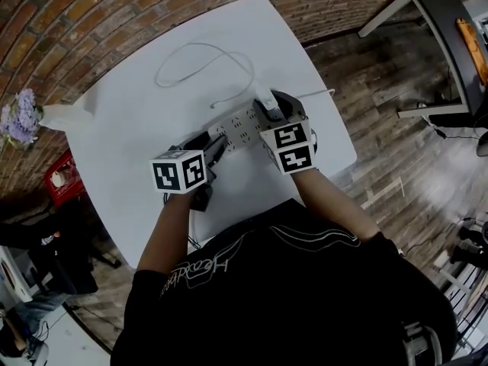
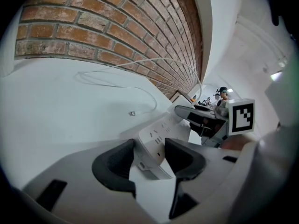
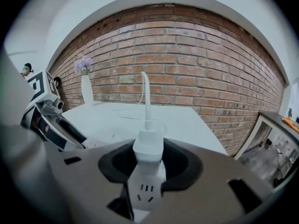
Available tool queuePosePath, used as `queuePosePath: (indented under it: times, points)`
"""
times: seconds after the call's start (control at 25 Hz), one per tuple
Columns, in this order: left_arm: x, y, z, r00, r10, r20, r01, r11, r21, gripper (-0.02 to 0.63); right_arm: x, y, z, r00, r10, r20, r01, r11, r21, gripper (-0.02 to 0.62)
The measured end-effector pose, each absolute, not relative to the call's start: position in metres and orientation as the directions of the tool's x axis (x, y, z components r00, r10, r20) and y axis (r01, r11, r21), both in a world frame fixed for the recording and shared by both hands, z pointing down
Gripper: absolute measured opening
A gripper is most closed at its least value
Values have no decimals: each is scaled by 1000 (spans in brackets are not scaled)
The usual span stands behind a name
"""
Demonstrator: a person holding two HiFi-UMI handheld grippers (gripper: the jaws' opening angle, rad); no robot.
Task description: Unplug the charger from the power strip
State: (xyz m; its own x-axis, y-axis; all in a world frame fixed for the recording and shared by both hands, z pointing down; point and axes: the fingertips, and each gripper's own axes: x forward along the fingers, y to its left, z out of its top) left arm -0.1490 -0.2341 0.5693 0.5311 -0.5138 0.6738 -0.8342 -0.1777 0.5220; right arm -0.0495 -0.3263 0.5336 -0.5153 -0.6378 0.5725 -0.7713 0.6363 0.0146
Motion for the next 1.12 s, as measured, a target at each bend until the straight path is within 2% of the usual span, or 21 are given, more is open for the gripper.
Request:
queuePosePath:
  times: [0.24, 0.48, 0.8, 1.0, 1.12]
  points:
    - [-149, -234, 570, 527, -511, 678, -837, -174, 520, 207, -48, -328, 534, -529, -627, 572, -772, 635, -18, 120]
    - [-148, -236, 567, 507, -504, 699, -852, -172, 494, 207, -51, -325, 530, -495, -655, 571, -766, 639, 68, 120]
    - [-148, -236, 567, 512, -497, 701, -850, -177, 496, 206, -46, -329, 535, -550, -609, 572, -779, 620, -89, 118]
    - [-148, -237, 567, 511, -486, 709, -850, -166, 499, 206, -51, -325, 529, -516, -644, 565, -775, 631, 11, 118]
    - [-148, -237, 567, 508, -484, 713, -853, -166, 495, 207, -50, -325, 531, -522, -642, 561, -777, 630, -2, 118]
